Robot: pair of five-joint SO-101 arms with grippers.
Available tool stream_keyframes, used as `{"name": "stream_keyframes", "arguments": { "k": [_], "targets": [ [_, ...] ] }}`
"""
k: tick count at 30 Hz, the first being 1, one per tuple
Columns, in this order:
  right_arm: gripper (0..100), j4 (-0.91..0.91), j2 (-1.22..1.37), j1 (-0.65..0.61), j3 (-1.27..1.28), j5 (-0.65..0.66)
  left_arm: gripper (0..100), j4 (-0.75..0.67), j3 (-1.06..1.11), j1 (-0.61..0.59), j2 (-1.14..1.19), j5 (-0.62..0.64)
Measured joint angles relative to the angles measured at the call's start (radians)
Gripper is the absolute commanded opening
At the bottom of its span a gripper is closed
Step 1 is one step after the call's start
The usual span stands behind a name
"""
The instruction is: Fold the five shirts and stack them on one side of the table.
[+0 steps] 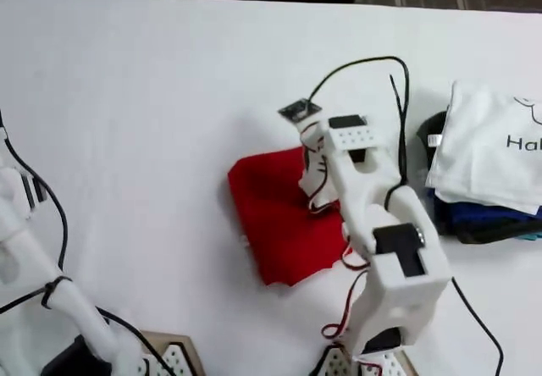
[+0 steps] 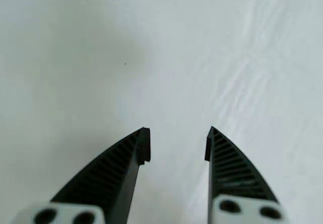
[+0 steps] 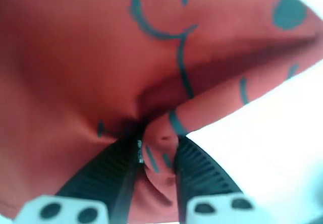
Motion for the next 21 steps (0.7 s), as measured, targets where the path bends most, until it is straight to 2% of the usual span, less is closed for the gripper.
{"name": "stream_keyframes", "arguments": {
  "k": [11, 21],
  "targets": [
    [2.3, 0.092, -0.371, 0.133, 0.0, 0.0, 20, 0.0, 0.0, 0.106, 0.0, 0.029],
    [2.3, 0.092, -0.483, 0.275, 0.002, 0.061, 20, 0.0, 0.0, 0.129, 0.0, 0.048]
  ]
}}
